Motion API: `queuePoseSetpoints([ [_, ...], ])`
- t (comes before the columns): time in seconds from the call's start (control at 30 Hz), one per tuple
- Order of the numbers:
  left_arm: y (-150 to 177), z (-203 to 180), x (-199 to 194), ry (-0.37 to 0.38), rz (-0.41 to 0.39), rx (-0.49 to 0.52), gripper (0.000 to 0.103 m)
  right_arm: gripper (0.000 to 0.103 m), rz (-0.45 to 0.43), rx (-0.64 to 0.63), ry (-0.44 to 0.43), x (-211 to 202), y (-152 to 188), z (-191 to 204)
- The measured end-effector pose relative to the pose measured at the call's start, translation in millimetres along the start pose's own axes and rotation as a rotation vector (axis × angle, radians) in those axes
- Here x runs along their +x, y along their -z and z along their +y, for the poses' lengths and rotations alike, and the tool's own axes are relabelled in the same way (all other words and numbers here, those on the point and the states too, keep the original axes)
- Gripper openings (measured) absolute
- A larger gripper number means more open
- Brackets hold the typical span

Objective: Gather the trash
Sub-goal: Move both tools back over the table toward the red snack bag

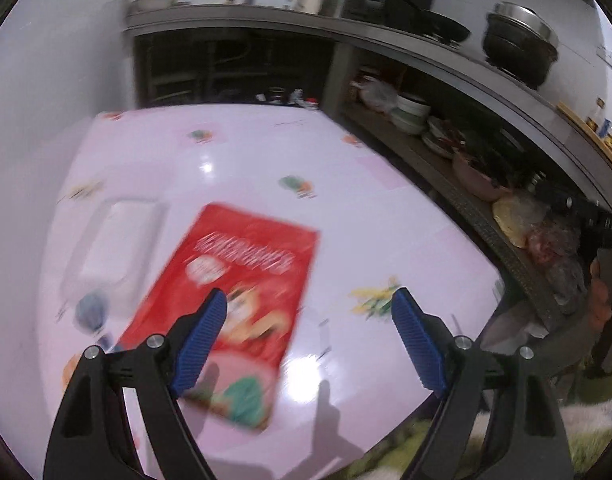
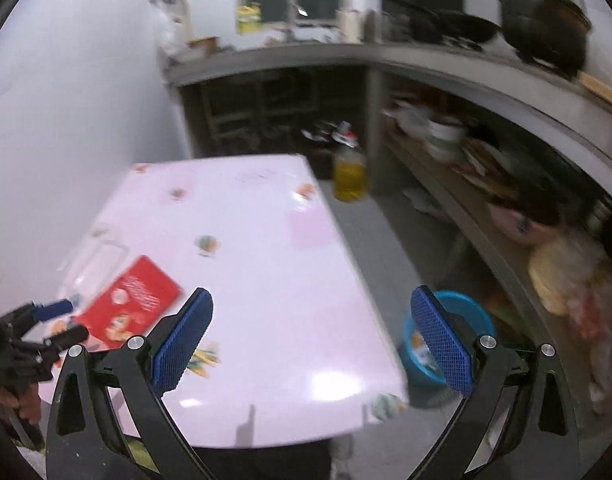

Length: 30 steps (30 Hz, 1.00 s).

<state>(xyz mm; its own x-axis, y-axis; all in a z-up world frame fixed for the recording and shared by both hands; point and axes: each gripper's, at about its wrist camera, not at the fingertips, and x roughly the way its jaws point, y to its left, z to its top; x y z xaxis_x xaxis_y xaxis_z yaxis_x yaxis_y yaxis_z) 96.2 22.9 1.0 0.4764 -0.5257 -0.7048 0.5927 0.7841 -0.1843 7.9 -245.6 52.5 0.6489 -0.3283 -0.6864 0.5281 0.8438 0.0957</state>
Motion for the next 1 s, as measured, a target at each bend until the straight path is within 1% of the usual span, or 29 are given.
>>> queuePoseSetpoints([
  [0.07, 12, 15, -8, -0.035, -0.001, -0.04, 0.082, 0.095, 0.013, -0.013, -0.053, 9, -1, 14],
  [0.13, 21, 31, -14, -0.064, -0.01, -0.083, 0.082, 0.095, 0.063, 0.007, -0.122, 27, -1, 27],
  [0.23, 25, 51, -22, -0.109, -0.036, -0.133, 0.082, 0.095, 0.185, 0.048, -0.267, 56, 1, 52],
  [0.27, 24, 53, -23, -0.118, -0.043, -0.138, 0.082, 0.095, 0.215, 0.06, -0.296, 61, 4, 59],
  [0.33, 23, 63, -26, -0.144, -0.063, -0.141, 0.082, 0.09, 0.306, 0.092, -0.371, 80, 11, 73],
  [0.37, 22, 68, -26, -0.155, -0.07, -0.144, 0.082, 0.086, 0.334, 0.099, -0.396, 83, 14, 82],
  [0.43, 21, 78, -22, -0.157, -0.062, -0.162, 0.082, 0.08, 0.413, 0.123, -0.446, 101, 22, 95],
  [0.47, 22, 84, -18, -0.152, -0.05, -0.176, 0.082, 0.076, 0.432, 0.127, -0.457, 102, 26, 101],
  [0.57, 24, 102, -1, -0.131, -0.012, -0.219, 0.082, 0.069, 0.492, 0.136, -0.485, 108, 40, 120],
  [0.67, 25, 113, 21, -0.13, 0.02, -0.224, 0.077, 0.063, 0.537, 0.139, -0.49, 115, 47, 129],
  [0.73, 27, 119, 35, -0.125, 0.033, -0.233, 0.075, 0.061, 0.55, 0.141, -0.488, 118, 48, 131],
  [0.8, 29, 123, 44, -0.122, 0.053, -0.248, 0.071, 0.06, 0.549, 0.138, -0.481, 118, 49, 130],
  [0.83, 29, 121, 45, -0.122, 0.047, -0.239, 0.071, 0.059, 0.547, 0.139, -0.477, 118, 49, 129],
  [0.9, 28, 116, 46, -0.095, 0.059, -0.22, 0.065, 0.057, 0.547, 0.147, -0.467, 119, 47, 125],
  [1.0, 30, 100, 48, -0.021, 0.086, -0.201, 0.06, 0.055, 0.547, 0.164, -0.45, 120, 48, 116],
])
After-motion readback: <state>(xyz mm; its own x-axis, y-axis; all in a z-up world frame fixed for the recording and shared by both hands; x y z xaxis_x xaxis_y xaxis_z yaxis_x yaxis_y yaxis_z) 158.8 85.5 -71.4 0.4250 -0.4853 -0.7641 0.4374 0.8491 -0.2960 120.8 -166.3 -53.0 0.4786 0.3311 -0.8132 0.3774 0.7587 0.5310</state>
